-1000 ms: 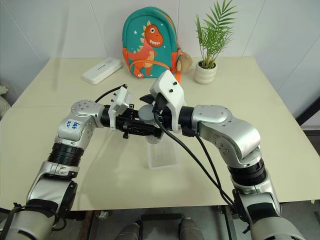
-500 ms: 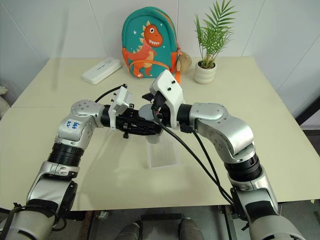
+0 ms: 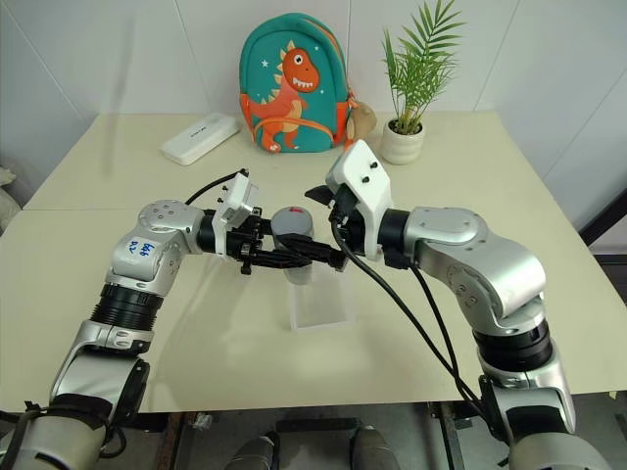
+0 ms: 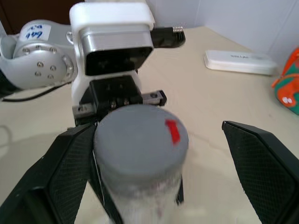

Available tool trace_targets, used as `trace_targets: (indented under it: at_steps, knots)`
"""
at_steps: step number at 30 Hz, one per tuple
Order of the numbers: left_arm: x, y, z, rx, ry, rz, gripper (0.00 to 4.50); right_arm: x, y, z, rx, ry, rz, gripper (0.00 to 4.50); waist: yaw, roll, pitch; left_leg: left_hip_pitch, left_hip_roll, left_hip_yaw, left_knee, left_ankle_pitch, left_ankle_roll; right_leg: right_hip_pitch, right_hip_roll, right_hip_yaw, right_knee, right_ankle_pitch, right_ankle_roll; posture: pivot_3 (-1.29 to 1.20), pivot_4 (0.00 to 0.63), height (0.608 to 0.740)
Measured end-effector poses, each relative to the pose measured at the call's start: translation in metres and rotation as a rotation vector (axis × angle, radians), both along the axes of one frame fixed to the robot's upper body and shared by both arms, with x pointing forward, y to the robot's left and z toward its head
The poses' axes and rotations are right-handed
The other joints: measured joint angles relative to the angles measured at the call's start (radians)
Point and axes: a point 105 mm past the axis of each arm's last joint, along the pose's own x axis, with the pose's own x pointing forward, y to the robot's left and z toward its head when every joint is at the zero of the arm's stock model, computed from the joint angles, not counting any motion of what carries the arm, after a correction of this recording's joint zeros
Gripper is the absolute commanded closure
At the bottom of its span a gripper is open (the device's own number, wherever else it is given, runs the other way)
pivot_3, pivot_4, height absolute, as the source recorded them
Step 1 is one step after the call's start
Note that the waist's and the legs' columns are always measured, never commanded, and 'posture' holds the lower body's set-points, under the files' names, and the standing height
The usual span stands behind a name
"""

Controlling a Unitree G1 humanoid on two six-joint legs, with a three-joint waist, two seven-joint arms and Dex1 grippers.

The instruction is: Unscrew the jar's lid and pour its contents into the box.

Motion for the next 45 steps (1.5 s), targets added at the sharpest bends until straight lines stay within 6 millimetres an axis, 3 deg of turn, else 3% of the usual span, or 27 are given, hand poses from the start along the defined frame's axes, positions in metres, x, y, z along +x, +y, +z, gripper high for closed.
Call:
trace_targets:
  at_steps: [13,21,25,38,45]
  knots:
    - [0.002,0.005,-0.001,-0.003,0.008,0.008,2.41,0.000,-0.029,-0.001,-0.009,0.029,-0.095,0.02,0.002,0.000,0.000,0.000,0.000,0.000,0.000,0.000,0.000,0.000,0.000,0.000,0.000,0.000,0.000,0.00,0.150,0.740]
    - [0.002,0.006,-0.004,0.000,0.023,0.000,2.41,-0.010,-0.032,0.011,0.035,0.017,-0.082,0.02,0.001,0.000,0.000,0.000,0.000,0.000,0.000,0.000,0.000,0.000,0.000,0.000,0.000,0.000,0.000,0.00,0.150,0.740]
    - [0.000,0.006,-0.004,0.003,0.028,-0.018,2.41,-0.010,-0.022,0.021,0.085,-0.007,-0.076,0.02,0.000,0.000,0.000,0.000,0.000,0.000,0.000,0.000,0.000,0.000,0.000,0.000,0.000,0.000,0.000,0.00,0.150,0.740]
    - [-0.003,0.000,-0.001,0.002,0.017,-0.076,2.41,-0.013,0.033,0.014,0.115,0.062,0.078,0.02,-0.001,0.000,0.000,0.000,0.000,0.000,0.000,0.000,0.000,0.000,0.000,0.000,0.000,0.000,0.000,0.00,0.150,0.740]
    - [-0.003,-0.001,-0.001,0.001,0.013,-0.079,2.41,-0.005,0.039,0.005,0.086,0.062,0.054,0.02,-0.001,0.000,0.000,0.000,0.000,0.000,0.000,0.000,0.000,0.000,0.000,0.000,0.000,0.000,0.000,0.00,0.150,0.740]
